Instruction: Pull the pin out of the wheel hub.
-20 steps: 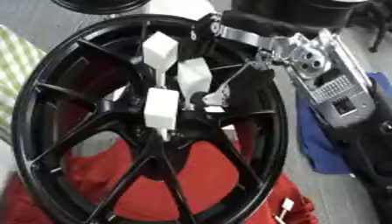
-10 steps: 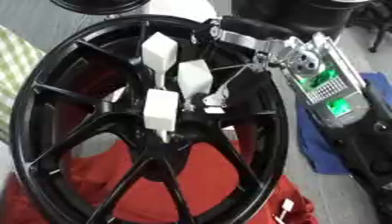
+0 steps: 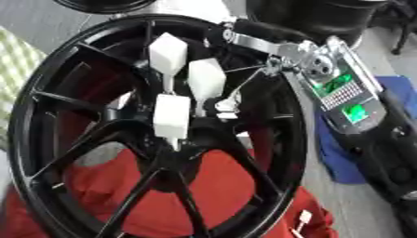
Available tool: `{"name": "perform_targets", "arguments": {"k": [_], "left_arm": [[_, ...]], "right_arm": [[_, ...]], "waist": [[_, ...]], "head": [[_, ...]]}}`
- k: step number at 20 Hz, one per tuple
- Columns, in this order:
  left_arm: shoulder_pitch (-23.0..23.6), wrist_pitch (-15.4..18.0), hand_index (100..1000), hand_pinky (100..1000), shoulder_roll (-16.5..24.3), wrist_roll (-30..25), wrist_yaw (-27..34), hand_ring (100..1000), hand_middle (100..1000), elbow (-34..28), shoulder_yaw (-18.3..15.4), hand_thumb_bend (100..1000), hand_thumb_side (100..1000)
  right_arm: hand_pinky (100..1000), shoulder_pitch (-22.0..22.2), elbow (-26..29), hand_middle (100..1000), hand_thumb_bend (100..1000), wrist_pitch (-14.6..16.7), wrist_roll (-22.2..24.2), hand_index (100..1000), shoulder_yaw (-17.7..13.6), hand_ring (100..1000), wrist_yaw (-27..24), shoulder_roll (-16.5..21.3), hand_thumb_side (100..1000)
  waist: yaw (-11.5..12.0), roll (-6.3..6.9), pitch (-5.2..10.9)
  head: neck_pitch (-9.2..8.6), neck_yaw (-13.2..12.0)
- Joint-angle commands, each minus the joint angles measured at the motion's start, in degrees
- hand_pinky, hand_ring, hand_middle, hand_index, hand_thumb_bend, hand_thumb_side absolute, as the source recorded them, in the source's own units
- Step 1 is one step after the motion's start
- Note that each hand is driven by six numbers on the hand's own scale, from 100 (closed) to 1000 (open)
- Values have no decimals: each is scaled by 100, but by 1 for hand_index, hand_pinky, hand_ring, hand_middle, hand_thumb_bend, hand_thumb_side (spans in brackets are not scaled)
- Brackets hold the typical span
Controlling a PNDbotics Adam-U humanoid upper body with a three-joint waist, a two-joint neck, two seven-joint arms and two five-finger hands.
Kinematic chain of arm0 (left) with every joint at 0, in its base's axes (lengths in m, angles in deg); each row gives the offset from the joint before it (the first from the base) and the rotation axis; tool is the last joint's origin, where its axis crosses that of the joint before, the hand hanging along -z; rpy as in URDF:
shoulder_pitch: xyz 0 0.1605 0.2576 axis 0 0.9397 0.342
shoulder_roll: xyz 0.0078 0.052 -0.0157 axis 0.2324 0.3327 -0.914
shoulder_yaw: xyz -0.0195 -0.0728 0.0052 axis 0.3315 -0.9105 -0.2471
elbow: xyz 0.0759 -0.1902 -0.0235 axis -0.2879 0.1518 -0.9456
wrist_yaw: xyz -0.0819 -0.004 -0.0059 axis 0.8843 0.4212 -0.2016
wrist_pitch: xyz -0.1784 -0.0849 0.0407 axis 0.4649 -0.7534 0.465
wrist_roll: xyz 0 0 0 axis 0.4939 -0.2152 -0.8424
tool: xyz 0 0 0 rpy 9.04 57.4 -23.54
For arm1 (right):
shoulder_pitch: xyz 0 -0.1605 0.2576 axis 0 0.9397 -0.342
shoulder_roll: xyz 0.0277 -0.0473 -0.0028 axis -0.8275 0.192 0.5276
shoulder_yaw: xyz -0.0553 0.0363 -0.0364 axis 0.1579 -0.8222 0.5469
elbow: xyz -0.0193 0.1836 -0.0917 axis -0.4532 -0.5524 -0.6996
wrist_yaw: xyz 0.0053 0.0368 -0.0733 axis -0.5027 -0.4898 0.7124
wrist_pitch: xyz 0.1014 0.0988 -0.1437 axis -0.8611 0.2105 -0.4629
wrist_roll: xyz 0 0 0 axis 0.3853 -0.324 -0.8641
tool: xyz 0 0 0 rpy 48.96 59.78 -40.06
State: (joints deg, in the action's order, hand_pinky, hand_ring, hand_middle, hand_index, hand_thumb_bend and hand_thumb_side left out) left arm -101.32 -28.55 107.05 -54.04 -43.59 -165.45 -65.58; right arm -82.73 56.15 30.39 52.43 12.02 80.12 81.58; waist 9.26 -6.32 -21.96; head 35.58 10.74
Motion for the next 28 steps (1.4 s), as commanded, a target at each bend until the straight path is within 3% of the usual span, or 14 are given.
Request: {"name": "perform_targets", "arguments": {"k": [1,15,16,18,28], "left_arm": [[-62,9,678,580,118,-34,-40,508,487,-112,-10,108,969],[-31,1,678,580,110,-60,-44,509,488,-69,-9,110,970],[-29,0,678,581,110,-61,-44,509,488,-68,-9,111,970],[-10,-4,678,581,106,-66,-46,509,488,-62,-6,111,970],[77,-11,678,582,93,-40,-49,511,489,-28,-28,116,968]], "right_arm": [[625,-89,72,479,449,-52,-123,580,-49,646,-172,55,100],[588,-167,400,389,436,-396,45,527,-59,602,-827,255,100],[572,-172,408,299,422,-406,50,478,-65,571,-834,266,100],[565,-214,436,263,421,-427,69,477,-114,553,-879,377,100],[541,-360,544,263,417,-633,158,480,-428,544,-1374,1016,100]], "waist": [[-2,38,120],[-22,25,204],[-25,24,211],[-42,21,249],[-122,-12,444]], "head": [[-60,20],[-75,32],[-77,35],[-76,54],[46,74]]}}
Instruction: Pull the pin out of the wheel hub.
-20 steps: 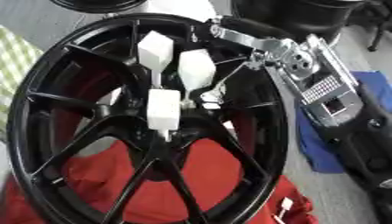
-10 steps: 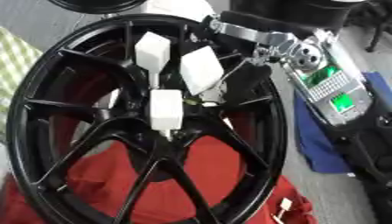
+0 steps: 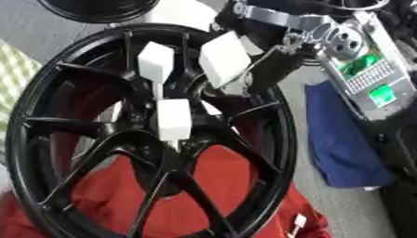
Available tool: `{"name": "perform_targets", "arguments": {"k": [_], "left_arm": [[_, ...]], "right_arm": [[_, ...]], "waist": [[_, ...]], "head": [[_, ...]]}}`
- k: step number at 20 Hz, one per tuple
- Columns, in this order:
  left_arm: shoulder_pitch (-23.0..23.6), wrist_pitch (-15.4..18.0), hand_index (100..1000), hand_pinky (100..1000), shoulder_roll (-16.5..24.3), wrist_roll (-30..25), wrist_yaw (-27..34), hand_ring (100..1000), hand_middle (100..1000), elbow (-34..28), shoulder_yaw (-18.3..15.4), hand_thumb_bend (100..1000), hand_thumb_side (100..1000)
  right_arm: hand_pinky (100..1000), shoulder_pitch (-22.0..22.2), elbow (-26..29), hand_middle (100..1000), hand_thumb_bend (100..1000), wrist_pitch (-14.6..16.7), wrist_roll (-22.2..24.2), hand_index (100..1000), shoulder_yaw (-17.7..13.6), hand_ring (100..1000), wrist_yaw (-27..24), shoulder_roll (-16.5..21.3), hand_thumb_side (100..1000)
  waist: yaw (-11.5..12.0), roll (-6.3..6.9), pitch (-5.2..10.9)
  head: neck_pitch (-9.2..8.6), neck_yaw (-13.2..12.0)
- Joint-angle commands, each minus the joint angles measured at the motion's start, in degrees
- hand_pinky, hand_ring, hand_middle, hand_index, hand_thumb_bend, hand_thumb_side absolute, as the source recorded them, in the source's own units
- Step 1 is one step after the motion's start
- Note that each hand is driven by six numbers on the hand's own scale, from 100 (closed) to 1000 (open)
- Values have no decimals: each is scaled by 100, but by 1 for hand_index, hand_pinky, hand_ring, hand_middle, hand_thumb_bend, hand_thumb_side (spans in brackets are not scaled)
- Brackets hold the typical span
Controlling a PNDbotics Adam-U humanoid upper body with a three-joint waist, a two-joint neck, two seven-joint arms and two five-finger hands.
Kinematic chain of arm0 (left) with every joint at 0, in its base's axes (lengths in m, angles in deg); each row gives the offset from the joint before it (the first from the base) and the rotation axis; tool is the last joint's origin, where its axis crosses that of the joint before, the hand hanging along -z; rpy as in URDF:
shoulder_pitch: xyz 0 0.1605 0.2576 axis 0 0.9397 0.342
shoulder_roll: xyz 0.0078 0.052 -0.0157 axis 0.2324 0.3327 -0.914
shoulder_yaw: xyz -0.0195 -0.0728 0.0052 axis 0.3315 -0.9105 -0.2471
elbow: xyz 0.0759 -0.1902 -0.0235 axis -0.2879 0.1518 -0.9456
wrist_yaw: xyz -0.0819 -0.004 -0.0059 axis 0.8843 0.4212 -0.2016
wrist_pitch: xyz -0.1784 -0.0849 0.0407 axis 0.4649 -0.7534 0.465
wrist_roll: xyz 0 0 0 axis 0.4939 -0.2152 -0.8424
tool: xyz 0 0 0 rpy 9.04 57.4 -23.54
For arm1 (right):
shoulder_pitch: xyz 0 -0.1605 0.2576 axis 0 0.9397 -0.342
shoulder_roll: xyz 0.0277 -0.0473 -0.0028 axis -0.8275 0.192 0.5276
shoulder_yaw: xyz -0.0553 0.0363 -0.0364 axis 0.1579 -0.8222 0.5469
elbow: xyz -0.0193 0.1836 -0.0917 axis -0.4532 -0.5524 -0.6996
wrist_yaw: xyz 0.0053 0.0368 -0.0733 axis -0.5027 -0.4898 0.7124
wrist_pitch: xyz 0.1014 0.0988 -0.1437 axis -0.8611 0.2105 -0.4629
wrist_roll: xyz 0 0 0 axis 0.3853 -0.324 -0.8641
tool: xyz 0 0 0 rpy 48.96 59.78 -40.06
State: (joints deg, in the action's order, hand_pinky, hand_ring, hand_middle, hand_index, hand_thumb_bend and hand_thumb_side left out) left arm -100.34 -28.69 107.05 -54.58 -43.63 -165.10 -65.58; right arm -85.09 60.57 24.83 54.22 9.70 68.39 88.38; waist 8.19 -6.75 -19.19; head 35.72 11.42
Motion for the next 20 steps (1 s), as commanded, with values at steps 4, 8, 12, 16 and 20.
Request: {"name": "perform_targets", "arguments": {"k": [4,8,12,16,20], "left_arm": [[36,2,678,581,117,55,-49,511,489,-39,-54,116,967],[101,3,678,581,165,106,-53,511,489,-25,-101,115,967],[151,4,678,580,216,154,-53,511,489,-21,-151,113,967],[170,13,678,580,260,231,-32,511,489,-30,-234,110,966],[172,28,677,579,294,388,5,510,488,-52,-345,107,962]], "right_arm": [[530,-84,63,267,418,-135,-236,481,-561,543,-562,766,100],[527,159,7,270,418,-138,-563,481,-1005,543,-922,1309,100],[515,696,-166,271,418,-161,-923,481,-1558,542,-1286,1900,100],[521,1264,-613,276,417,-260,-1274,484,-2122,543,-1638,2434,100],[567,1831,-1025,325,430,-452,-1623,512,-2549,563,-1669,2535,100]], "waist": [[-99,6,250],[-209,-7,297],[-325,4,287],[-442,50,207],[-573,112,110]], "head": [[118,-69],[181,-173],[186,-292],[134,-456],[63,-650]]}}
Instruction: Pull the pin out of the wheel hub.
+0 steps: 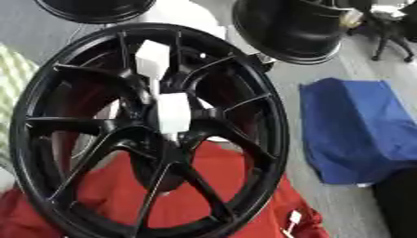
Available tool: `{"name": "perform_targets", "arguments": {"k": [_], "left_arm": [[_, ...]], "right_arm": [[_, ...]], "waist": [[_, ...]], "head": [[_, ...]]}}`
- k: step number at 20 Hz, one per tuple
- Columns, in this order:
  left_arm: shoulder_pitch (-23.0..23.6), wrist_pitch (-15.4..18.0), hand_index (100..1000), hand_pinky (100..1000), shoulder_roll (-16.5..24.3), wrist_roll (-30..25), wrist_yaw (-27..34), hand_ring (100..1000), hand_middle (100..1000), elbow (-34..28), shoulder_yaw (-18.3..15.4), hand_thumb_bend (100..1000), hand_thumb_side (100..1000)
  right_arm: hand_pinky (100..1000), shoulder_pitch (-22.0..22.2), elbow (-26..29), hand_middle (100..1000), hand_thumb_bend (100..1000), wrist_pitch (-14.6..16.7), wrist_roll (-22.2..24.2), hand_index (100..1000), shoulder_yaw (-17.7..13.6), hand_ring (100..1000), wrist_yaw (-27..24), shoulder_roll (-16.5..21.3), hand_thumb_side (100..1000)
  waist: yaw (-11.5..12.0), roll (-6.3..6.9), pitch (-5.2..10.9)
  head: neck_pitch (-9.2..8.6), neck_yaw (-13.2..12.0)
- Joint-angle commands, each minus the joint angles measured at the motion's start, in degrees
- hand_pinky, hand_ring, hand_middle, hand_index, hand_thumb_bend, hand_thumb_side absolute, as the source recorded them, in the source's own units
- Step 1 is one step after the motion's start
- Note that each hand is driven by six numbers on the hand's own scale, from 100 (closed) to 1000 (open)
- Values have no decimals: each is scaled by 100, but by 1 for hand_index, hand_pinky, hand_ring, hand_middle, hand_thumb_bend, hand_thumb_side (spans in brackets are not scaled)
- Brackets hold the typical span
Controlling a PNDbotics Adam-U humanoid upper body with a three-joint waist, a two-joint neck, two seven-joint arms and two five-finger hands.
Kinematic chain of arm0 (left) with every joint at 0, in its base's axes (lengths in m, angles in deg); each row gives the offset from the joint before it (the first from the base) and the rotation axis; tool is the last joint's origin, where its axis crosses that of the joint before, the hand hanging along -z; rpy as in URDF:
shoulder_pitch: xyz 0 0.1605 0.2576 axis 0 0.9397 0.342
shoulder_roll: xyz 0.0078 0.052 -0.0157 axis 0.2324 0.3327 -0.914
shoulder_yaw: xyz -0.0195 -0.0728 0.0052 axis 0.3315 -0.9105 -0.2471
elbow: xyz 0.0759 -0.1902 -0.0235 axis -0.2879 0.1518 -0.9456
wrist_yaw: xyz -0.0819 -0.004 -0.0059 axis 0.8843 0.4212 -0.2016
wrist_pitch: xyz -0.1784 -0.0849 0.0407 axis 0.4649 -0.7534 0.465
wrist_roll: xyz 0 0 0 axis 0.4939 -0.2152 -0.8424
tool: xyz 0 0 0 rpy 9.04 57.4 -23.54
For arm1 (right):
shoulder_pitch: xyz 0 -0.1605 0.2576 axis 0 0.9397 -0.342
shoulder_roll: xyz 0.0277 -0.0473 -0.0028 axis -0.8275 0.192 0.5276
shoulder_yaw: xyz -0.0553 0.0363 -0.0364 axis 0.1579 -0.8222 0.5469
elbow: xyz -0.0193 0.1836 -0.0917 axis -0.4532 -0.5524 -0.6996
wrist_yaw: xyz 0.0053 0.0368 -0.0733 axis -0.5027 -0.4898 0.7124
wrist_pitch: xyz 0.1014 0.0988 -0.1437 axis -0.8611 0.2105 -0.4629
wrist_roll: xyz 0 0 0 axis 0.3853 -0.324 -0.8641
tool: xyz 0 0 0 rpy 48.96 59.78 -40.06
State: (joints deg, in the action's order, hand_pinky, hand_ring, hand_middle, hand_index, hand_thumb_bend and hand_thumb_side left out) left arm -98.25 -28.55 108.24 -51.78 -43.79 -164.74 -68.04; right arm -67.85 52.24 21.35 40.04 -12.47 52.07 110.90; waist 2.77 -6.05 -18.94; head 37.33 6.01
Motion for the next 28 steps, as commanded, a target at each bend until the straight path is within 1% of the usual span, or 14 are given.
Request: {"name": "perform_targets", "arguments": {"k": [1,4,5,6,7,9,11,13,16,18,20,23,26,28], "left_arm": [[-41,18,677,579,178,156,34,510,488,-93,-123,108,961],[-74,25,677,579,157,257,65,510,488,-108,-160,108,959],[-89,25,677,579,143,275,71,510,488,-110,-163,108,959],[-105,24,677,578,127,288,76,510,488,-111,-164,108,959],[-118,23,677,578,113,297,79,510,488,-112,-166,108,958],[-137,22,678,578,91,307,81,510,488,-112,-163,108,958],[-151,20,678,579,74,303,74,510,488,-111,-151,106,957],[-154,15,678,578,63,292,62,510,488,-107,-135,105,957],[-152,9,678,578,48,259,38,510,488,-103,-102,104,956],[-134,3,677,579,33,240,26,510,488,-98,-81,104,956],[-121,1,677,578,11,218,18,510,488,-96,-58,105,956],[-136,0,677,578,-37,201,18,509,488,-101,-40,106,956],[-153,1,676,576,-91,203,25,508,486,-108,-28,103,952],[-173,4,675,576,-126,233,36,508,486,-116,-27,104,950]], "right_arm": [[588,245,-275,365,442,-173,-290,539,-440,581,33,207,100],[643,677,-555,483,513,-364,-556,625,-838,648,287,-172,206],[687,820,-658,590,616,-405,-644,691,-922,712,374,-311,295],[723,967,-779,697,715,-441,-734,749,-941,767,464,-456,329],[756,1109,-903,804,738,-478,-821,818,-923,823,551,-598,586],[786,1399,-1153,888,651,-491,-1000,879,-890,878,729,-887,847],[789,1699,-1308,912,635,-426,-1185,894,-909,894,914,-1187,872],[780,1996,-1263,911,646,-335,-1367,893,-1019,891,1097,-1484,812],[735,2438,-920,846,753,-206,-1639,850,-1295,837,1369,-1926,445],[670,2729,-638,739,668,-133,-1819,764,-1548,754,1549,-2219,326],[634,2815,-345,670,624,-149,-2001,722,-1833,716,1730,-2513,283],[598,2604,75,623,621,-349,-2259,697,-2201,693,1901,-2934,258],[581,2291,412,601,630,-573,-2531,685,-2323,678,1720,-3376,265],[581,2144,398,600,633,-507,-2712,684,-2306,678,1549,-3670,274]], "waist": [[-65,62,65],[-119,132,26],[-120,155,17],[-117,178,10],[-113,197,6],[-92,222,4],[-62,239,3],[-30,247,9],[27,242,37],[65,236,81],[99,236,116],[150,250,128],[183,290,122],[207,311,116]], "head": [[-111,-147],[-151,-189],[-172,-196],[-192,-197],[-210,-197],[-243,-181],[-261,-137],[-258,-94],[-215,-46],[-167,-21],[-125,10],[-72,76],[-65,114],[-85,115]]}}
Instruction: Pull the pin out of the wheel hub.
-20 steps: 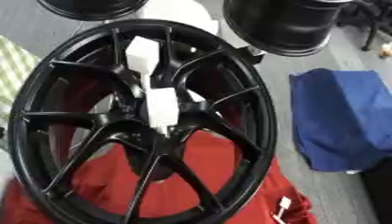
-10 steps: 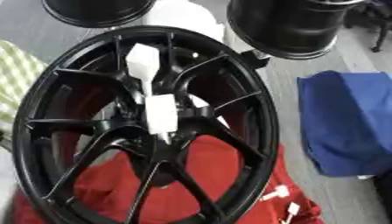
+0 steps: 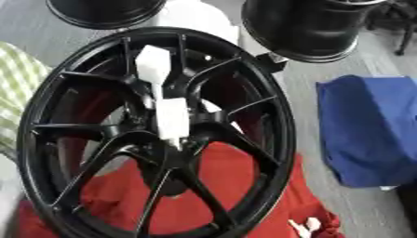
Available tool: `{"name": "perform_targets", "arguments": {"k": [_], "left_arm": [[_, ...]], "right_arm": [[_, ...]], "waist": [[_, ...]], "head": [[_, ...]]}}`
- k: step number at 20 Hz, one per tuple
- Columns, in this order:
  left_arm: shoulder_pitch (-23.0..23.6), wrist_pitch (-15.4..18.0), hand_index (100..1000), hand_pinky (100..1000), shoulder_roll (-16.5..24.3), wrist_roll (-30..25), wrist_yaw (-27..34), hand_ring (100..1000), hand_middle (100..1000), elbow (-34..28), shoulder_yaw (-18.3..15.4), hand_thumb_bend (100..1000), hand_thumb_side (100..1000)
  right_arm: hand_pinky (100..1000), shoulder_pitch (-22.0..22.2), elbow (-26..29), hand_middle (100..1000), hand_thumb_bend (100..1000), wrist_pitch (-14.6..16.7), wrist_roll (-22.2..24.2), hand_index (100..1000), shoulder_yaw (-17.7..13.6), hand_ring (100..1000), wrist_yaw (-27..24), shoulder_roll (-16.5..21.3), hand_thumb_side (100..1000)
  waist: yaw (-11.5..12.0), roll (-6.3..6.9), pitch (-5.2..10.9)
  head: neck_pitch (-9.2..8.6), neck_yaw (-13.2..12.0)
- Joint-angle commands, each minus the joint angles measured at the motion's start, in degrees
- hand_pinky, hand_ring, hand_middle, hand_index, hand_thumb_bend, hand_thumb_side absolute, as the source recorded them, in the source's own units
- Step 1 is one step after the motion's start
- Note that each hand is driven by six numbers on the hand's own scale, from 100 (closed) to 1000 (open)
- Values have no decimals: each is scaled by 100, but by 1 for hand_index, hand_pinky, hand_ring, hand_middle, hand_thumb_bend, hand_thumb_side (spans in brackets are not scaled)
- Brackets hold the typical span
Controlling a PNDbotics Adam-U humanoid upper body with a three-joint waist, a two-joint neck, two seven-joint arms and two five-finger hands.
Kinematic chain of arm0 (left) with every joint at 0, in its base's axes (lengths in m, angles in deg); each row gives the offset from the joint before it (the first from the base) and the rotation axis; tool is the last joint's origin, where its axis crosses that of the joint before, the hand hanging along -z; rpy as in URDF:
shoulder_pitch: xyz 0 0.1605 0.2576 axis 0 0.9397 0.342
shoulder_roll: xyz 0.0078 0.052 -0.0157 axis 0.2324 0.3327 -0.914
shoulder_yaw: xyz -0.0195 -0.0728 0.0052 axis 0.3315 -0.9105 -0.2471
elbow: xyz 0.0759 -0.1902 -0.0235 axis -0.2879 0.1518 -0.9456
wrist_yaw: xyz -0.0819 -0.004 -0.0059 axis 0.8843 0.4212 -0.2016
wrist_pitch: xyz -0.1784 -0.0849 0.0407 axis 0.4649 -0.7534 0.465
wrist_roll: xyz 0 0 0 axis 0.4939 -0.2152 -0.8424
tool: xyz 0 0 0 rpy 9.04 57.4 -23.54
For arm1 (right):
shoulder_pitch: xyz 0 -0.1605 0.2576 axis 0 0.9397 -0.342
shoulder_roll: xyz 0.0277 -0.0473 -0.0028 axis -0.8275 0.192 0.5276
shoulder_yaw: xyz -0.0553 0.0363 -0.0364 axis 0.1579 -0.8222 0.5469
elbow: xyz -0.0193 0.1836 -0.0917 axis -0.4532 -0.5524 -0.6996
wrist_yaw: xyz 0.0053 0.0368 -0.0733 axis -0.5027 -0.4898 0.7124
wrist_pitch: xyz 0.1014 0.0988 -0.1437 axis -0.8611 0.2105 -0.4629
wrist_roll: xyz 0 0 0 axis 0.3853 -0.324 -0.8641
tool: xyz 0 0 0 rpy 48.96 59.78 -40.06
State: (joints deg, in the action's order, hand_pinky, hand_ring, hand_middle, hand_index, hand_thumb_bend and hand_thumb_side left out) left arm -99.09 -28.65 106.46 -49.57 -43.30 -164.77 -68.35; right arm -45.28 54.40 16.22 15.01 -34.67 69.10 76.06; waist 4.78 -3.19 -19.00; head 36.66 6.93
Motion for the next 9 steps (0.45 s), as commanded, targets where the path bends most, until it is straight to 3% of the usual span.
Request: {"name": "perform_targets", "arguments": {"k": [1,4,9], "left_arm": [[-97,16,675,575,39,34,-7,508,486,-116,5,104,950],[-127,28,675,575,3,102,10,508,486,-133,13,105,949],[-180,45,675,575,-52,136,35,507,486,-150,33,106,949]], "right_arm": [[581,-178,128,599,632,76,-298,683,-57,678,-242,-329,276],[585,-339,-82,609,605,340,-578,695,69,687,-520,-705,309],[599,-429,-489,630,635,826,-1066,717,328,709,-1008,-836,315]], "waist": [[16,31,120],[54,53,98],[127,106,29]], "head": [[-28,22],[-101,18],[-193,35]]}}
